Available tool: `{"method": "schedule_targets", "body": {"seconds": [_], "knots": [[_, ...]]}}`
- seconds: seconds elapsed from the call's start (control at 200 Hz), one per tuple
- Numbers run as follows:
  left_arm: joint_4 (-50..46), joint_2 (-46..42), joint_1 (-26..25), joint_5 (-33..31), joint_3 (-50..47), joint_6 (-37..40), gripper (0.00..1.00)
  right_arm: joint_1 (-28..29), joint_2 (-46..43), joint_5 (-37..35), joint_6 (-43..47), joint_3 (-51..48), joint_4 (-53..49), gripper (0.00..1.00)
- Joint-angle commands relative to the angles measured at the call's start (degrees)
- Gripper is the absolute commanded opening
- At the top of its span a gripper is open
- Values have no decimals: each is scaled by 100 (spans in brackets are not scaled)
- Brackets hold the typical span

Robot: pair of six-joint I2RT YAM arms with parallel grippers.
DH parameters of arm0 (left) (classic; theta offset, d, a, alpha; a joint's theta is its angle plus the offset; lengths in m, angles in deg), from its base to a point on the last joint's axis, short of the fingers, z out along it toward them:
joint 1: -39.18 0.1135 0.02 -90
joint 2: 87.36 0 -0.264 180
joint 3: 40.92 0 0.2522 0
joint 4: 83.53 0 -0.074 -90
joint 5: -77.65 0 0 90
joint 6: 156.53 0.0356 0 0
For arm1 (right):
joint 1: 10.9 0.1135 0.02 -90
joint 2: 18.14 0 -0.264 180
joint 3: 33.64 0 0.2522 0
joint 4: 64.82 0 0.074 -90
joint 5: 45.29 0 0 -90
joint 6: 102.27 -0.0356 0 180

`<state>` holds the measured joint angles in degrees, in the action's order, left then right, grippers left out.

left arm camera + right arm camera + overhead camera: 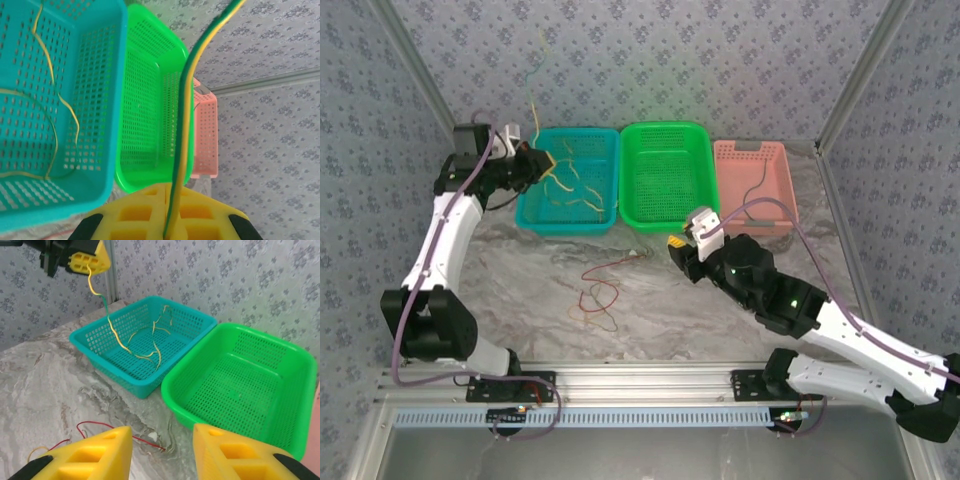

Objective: Untangle the cables

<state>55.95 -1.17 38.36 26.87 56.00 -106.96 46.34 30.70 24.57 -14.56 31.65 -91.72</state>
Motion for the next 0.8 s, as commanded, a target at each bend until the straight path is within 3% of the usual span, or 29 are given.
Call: {"method": "schedule_targets", "body": {"seconds": [0.0, 0.325, 0.794], "knots": [[57, 341, 140, 36, 302, 844, 0, 45, -143, 107, -343, -58, 49, 38], [278, 1117, 147, -287, 79, 1807, 0, 182, -274, 45, -404, -172, -1, 36], [-1155, 2058, 134, -913, 438, 2923, 0, 278, 11, 3, -433, -171, 108, 35]]}}
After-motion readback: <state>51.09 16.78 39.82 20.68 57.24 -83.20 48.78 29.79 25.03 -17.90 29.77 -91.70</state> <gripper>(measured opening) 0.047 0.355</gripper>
